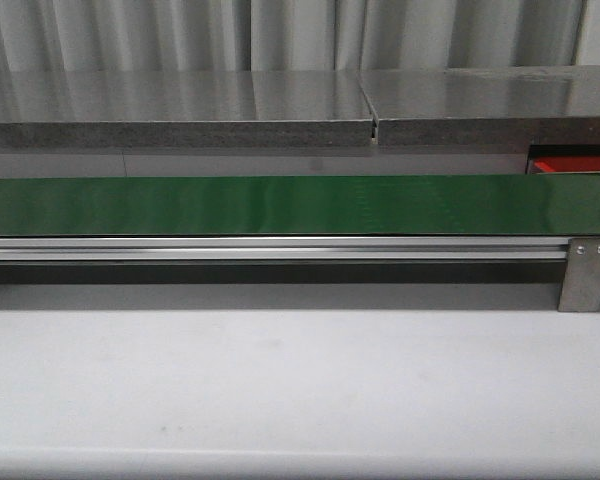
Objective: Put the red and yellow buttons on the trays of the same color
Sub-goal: 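Lower the left gripper onto a yellow push-button and grasp it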
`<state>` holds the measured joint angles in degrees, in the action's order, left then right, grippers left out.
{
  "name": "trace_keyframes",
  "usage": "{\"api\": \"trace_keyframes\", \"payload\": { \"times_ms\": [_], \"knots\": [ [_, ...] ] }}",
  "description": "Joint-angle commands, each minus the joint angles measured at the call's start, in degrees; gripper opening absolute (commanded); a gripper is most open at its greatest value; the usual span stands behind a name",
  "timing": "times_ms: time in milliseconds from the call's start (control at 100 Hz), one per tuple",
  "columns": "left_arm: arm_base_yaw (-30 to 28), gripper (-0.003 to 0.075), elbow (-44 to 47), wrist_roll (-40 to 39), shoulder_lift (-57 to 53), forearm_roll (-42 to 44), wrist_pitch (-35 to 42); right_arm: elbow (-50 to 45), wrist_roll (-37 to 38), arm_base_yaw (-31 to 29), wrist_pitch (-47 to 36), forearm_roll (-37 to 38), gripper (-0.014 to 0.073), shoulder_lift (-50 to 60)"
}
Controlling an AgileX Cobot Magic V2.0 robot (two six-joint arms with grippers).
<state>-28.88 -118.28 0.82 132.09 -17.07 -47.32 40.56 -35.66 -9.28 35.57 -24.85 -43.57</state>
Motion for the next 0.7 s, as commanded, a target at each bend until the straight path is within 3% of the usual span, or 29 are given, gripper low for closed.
{"api": "trace_keyframes", "payload": {
  "times_ms": [0,690],
  "knots": [
    [0.2,0.0545,-1.82,-0.01,-2.76,-1.48,3.85,1.49,-0.68,0.13,-3.52,-1.13,-0.0118,0.35],
    [0.29,0.0545,-1.82,0.03,0.36,-2.3,6.35,1.49,-0.68,0.13,-3.52,-1.13,-0.0118,0.35]
  ]
}}
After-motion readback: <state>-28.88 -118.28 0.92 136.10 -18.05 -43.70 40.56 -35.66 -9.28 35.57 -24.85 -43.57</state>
